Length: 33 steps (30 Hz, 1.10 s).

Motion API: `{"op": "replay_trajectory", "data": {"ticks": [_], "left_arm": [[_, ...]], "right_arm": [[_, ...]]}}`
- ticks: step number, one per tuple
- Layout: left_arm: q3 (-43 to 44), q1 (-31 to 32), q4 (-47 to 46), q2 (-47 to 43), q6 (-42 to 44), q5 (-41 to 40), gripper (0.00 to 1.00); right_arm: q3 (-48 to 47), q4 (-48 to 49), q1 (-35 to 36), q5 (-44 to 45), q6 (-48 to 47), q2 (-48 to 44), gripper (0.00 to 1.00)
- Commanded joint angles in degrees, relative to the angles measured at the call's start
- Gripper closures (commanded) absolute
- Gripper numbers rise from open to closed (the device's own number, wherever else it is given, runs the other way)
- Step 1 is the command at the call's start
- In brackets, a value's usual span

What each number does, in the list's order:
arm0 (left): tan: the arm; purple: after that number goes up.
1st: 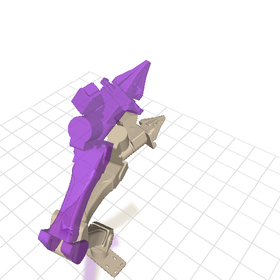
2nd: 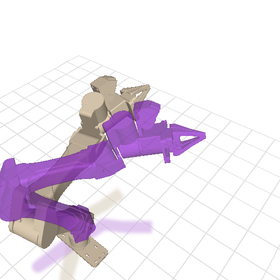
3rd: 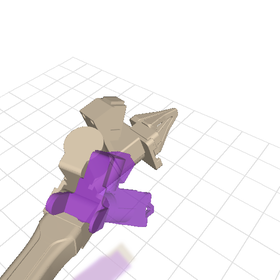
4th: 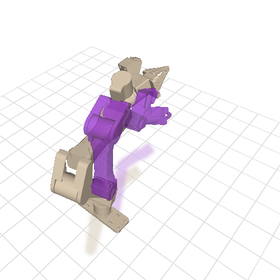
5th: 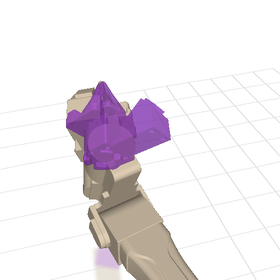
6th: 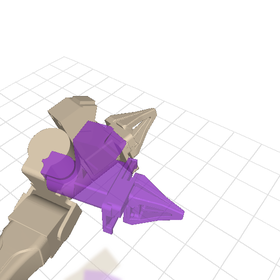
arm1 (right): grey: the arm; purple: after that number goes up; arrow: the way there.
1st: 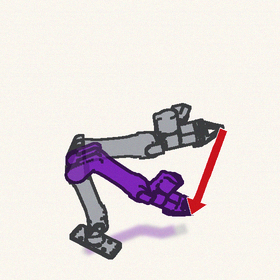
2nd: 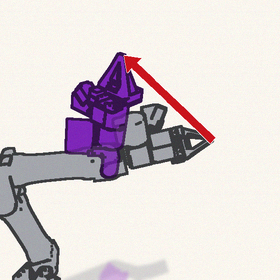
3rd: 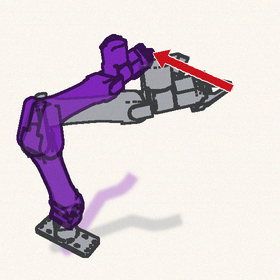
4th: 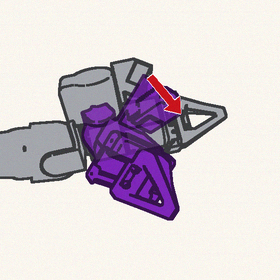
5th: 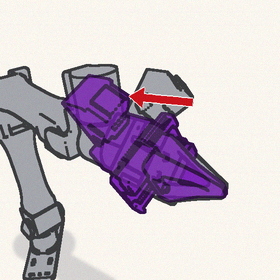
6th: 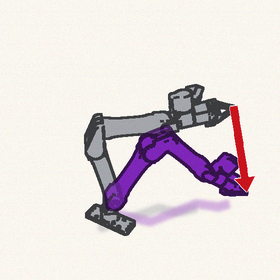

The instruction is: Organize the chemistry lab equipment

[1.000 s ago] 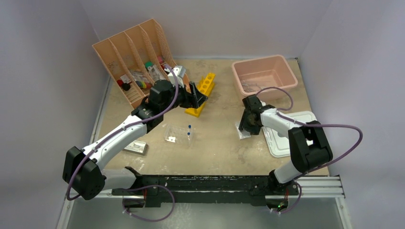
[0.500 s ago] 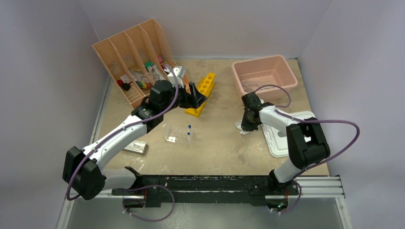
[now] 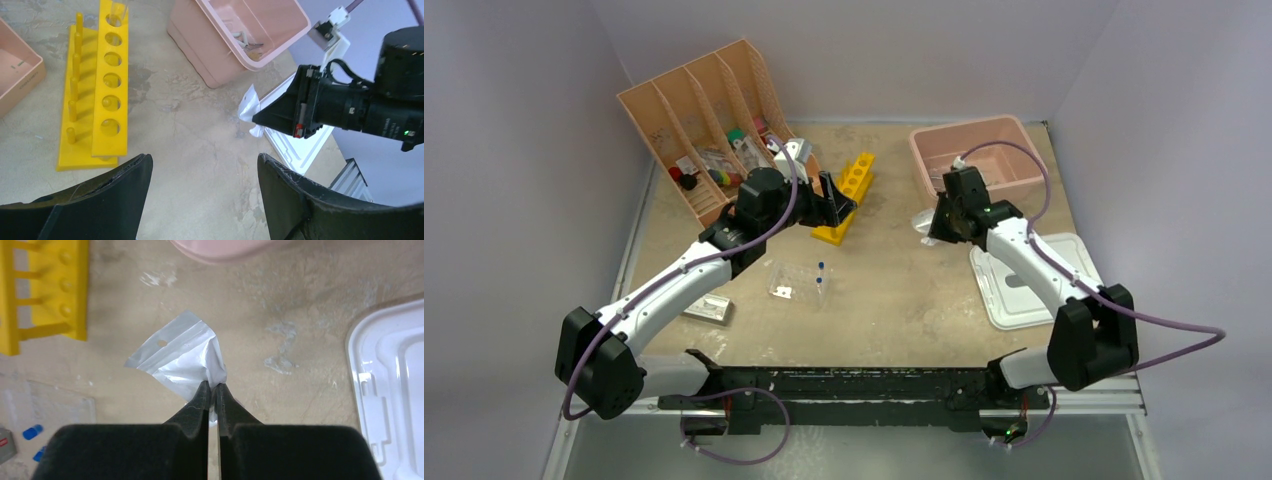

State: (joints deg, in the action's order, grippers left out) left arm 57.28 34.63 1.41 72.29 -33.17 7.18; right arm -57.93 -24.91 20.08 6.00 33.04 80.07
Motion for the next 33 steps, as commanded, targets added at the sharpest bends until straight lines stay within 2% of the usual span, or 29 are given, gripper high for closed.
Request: {"op": "replay_trajectory", "data": {"ticks": [1, 8, 14, 18, 26, 33], "left_arm": [[0.29, 0.26, -2.61, -1.2, 1.18, -0.58, 0.24], [0.68, 0.26, -2.52, -0.97, 1.71, -0.66, 0.24], [2.7, 0.26, 0.43, -0.45, 3.58, -2.15, 0.24], [4.28, 0.24, 2.66, -0.07, 5.25, -3.73, 0.24], [8.74, 0.24, 6.11, 3.2, 9.33, -3.79, 0.23], [11.36, 0.26, 7.67, 6.06, 11.75, -2.39, 0.23]], "right_arm": [[-6.65, -2.63, -0.08, 1.31, -5.09, -1.94, 0.96], [-18.59, -5.77, -3.2, 3.98, -12.11, 0.0, 0.95], [-29.36, -6.43, -12.82, 0.43, -14.83, 7.62, 0.95], [-34.3, -6.63, -15.98, 0.2, -16.53, 14.5, 0.95], [-36.95, -4.82, -17.93, -1.22, -18.48, 24.91, 0.95], [-35.59, -1.56, -18.58, -0.03, -17.16, 30.47, 0.95]]}}
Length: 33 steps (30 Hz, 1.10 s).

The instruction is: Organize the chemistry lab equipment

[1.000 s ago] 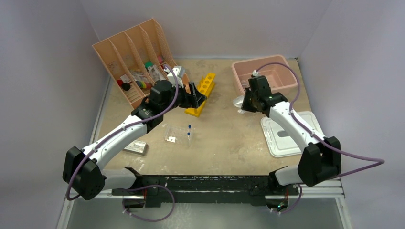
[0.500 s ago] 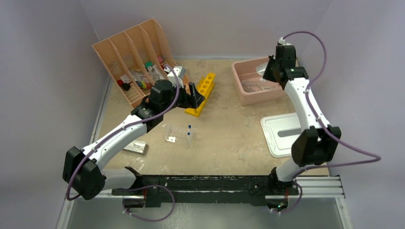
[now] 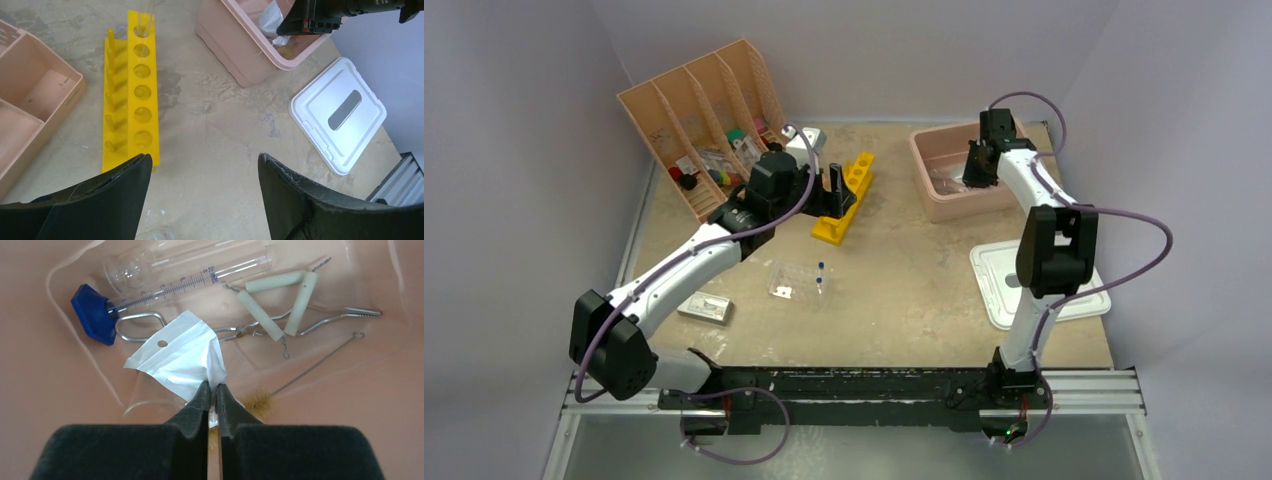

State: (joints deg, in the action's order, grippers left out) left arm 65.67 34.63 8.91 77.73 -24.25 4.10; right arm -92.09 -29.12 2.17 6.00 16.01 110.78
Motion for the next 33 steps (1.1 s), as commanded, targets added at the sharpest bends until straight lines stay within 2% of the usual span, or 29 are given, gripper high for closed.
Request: {"op": "replay_trajectory", "data": {"ticks": [1, 7, 14, 17, 27, 33], "left_arm": [[2.97, 0.26, 0.27, 0.94, 2.95, 0.66, 0.23], [3.39, 0.26, 0.4, 2.02, 3.07, 0.52, 0.23], [3.47, 0.21, 0.58, 2.16, 2.59, -1.91, 0.23], [3.43, 0.25, 0.54, 2.09, 2.38, -2.41, 0.23], [2.4, 0.26, -0.14, 0.86, 1.56, -2.43, 0.23], [0.61, 0.22, -1.6, -0.63, 0.51, -2.58, 0.23]], "right_arm": [[-1.05, 3.49, -0.68, 0.04, -0.11, 0.04, 0.95], [-3.46, 2.57, -0.91, 1.15, -0.45, 3.16, 0.89], [-4.63, 1.85, -0.81, 3.14, -0.56, 0.95, 0.63], [-5.72, 0.76, -0.9, 4.02, -0.65, -0.95, 0.55], [-6.14, -3.35, -0.91, 5.12, 0.33, -9.02, 0.52], [-0.34, -7.07, -0.93, 9.3, 3.45, -18.36, 0.52]]}}
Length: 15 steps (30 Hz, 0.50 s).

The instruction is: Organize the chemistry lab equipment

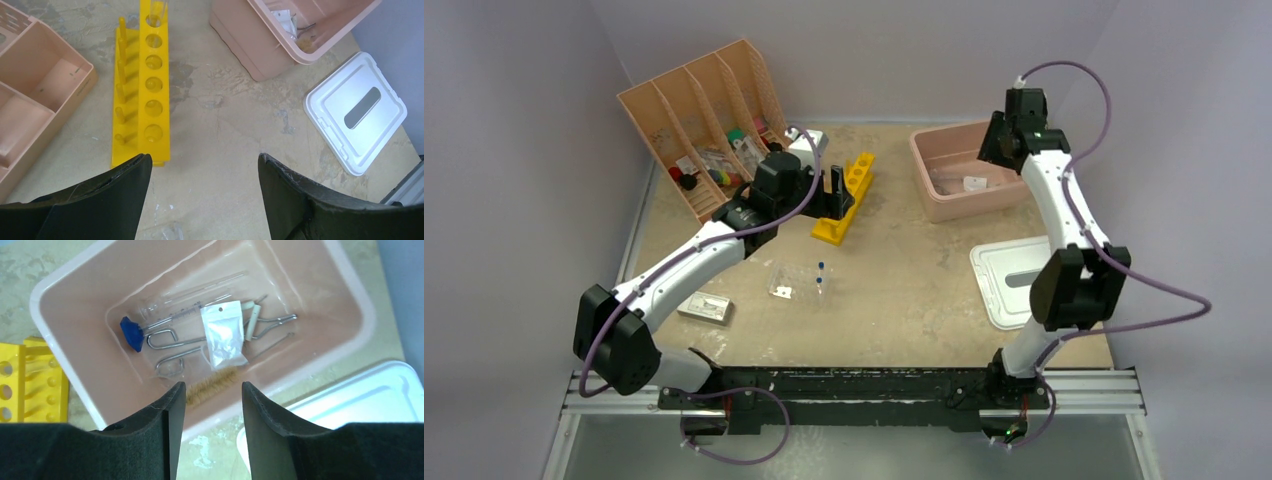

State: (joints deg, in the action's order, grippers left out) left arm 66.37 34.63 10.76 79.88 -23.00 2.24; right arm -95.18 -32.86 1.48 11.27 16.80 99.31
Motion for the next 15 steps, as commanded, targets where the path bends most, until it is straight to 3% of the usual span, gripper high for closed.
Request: {"op": "replay_trajectory", "data": {"ticks": [1, 7, 15], "left_arm": [[-0.36, 0.25, -3.76, -3.06, -0.87, -0.84, 0.23], [-2.4, 0.26, -5.75, -4.92, -2.05, -2.06, 0.23], [-5.51, 0.25, -7.03, -8.13, -5.5, -10.6, 0.23]], "right_arm": [[5.13, -3.76, -0.22, 4.59, 3.31, -8.69, 0.53], [16.95, -7.33, -0.31, 6.01, 8.68, -19.4, 0.52], [33.74, -7.13, -0.4, 2.84, 18.07, -27.46, 0.51]]}}
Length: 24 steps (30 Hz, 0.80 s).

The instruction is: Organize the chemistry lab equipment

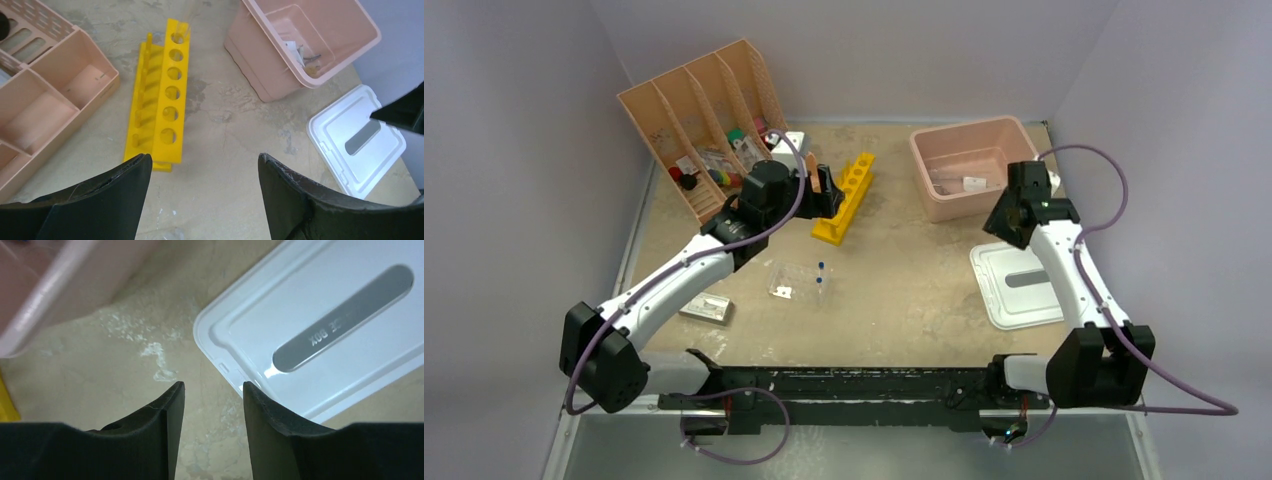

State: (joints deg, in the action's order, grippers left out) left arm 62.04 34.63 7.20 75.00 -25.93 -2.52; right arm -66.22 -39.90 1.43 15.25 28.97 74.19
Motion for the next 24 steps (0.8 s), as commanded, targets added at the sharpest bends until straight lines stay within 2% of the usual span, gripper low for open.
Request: {"op": "replay_trajectory", "data": {"ticks": [1, 7, 12, 19, 24], "left_arm": [[-1.48, 0.25, -3.05, -3.65, -2.96, -7.23, 0.23], [-2.74, 0.25, 3.72, -5.58, -4.17, -14.99, 0.23], [-4.78, 0.17, 6.85, -8.28, -6.34, -21.88, 0.23], [-5.15, 0.17, 5.93, -8.22, -7.56, -22.12, 0.22], [-4.64, 0.15, 5.48, -7.42, -7.39, -21.19, 0.22]], "right_arm": [[6.45, 0.81, -0.36, -1.48, 6.14, -2.65, 0.51], [12.93, 6.25, -0.34, -3.7, 5.32, -2.21, 0.42], [15.86, 12.46, -0.29, -5.81, 4.43, -0.18, 0.4], [16.88, 21.71, -0.26, -2.79, 4.21, 5.38, 0.43], [17.05, 24.09, -0.21, -1.41, 3.89, 9.48, 0.53]]}}
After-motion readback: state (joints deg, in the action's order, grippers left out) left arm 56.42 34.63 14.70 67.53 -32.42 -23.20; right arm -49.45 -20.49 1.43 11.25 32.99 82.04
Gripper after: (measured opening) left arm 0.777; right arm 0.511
